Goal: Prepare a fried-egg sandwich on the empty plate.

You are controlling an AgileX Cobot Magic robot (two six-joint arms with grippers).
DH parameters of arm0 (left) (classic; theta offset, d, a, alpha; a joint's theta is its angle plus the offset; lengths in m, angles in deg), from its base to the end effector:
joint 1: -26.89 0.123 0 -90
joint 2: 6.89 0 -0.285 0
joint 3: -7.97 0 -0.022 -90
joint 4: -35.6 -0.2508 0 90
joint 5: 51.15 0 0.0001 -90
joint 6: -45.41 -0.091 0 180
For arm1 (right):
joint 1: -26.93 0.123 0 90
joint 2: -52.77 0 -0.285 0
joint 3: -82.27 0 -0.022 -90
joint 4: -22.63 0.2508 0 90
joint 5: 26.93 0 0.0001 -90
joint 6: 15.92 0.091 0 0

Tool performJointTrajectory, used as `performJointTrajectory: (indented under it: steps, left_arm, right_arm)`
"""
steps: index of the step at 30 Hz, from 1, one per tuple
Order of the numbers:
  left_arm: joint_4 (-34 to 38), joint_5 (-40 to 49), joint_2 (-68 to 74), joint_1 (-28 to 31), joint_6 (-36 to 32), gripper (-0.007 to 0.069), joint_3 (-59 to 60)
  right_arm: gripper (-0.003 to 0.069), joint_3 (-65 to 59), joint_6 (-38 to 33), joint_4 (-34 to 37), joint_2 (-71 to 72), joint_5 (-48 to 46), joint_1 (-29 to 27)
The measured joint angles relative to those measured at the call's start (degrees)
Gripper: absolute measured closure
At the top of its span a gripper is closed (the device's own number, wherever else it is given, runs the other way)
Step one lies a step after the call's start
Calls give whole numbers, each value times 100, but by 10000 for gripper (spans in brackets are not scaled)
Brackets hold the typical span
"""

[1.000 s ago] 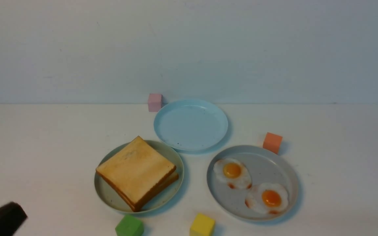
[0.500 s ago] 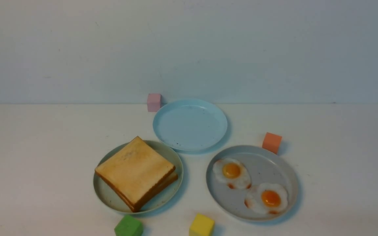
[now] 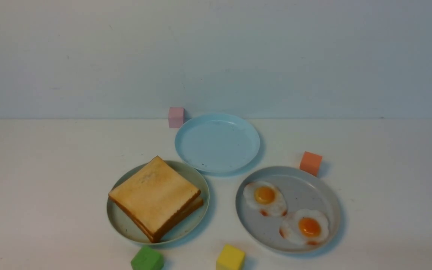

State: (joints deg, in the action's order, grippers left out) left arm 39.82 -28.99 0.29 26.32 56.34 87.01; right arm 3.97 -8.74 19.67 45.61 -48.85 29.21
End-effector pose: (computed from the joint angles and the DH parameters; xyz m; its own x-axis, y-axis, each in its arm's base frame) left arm 0.0523 -0.0031 0.1684 -0.3132 -0.2529 -0.9154 -0.0454 0.9668 -0.2516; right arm 0.0523 0.0003 0.1731 -0.2988 0.0655 -0.9521 0.0017 0.9977 0.0681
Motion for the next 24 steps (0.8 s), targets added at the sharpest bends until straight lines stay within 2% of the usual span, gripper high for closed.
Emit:
performJointTrajectory:
  steps: [24]
  left_arm:
    - [-2, 3, 0, 0, 1, 638, 0]
  right_arm:
    - [613, 0, 0, 0, 0, -6, 0]
